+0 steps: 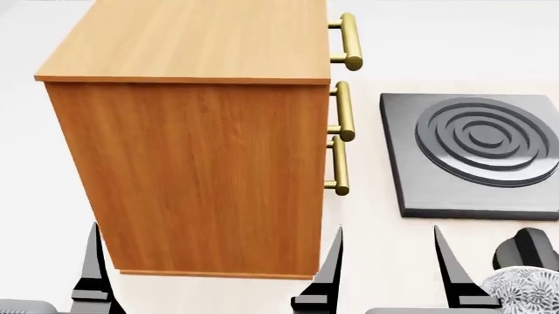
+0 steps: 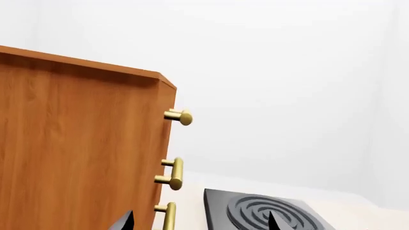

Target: Put the bowl on the top of the cabinet.

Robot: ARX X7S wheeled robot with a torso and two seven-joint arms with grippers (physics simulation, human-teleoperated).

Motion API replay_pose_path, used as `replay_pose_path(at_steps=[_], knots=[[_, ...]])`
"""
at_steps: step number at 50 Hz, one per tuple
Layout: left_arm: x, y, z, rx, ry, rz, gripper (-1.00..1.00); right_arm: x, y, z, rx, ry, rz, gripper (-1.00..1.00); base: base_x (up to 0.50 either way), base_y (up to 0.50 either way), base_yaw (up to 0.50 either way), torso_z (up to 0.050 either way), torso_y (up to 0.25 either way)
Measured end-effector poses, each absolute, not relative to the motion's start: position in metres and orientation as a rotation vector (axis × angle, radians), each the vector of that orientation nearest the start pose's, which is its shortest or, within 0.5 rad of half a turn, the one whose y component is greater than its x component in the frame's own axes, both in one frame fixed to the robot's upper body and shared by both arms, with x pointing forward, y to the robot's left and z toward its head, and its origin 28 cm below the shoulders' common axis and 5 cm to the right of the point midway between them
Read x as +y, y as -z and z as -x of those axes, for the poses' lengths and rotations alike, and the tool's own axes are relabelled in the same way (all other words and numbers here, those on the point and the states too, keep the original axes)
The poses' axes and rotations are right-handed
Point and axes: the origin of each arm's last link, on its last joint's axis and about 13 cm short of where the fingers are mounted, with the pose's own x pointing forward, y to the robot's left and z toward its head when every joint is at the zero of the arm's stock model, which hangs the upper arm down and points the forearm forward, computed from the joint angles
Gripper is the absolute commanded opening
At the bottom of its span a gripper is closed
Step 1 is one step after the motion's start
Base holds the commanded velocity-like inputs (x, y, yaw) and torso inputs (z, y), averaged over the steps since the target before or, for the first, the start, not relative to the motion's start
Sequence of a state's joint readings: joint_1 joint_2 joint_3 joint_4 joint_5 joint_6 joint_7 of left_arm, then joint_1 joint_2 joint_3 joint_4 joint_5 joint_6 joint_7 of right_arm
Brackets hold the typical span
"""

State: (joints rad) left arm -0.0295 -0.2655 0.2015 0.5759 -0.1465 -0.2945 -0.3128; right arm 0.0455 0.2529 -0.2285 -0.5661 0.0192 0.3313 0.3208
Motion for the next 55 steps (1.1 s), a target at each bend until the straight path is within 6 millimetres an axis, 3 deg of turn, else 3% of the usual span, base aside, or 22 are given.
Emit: replay_pose_path(at_steps=[30, 55], knots=[[0.206, -0.111, -0.199, -0.265, -0.020, -0.062, 1.00, -0.098, -0.112, -0.199, -0.220, 0.128, 0.233, 1.00, 0.02, 0.00, 0.00, 0.000, 0.001], [0.205, -0.111, -0.200, -0.265, -0.018, -0.063, 1.00, -0.149, -0.133, -0.157, 0.026, 0.148, 0.316, 1.00, 0.00, 0.00, 0.00, 0.000, 0.000]])
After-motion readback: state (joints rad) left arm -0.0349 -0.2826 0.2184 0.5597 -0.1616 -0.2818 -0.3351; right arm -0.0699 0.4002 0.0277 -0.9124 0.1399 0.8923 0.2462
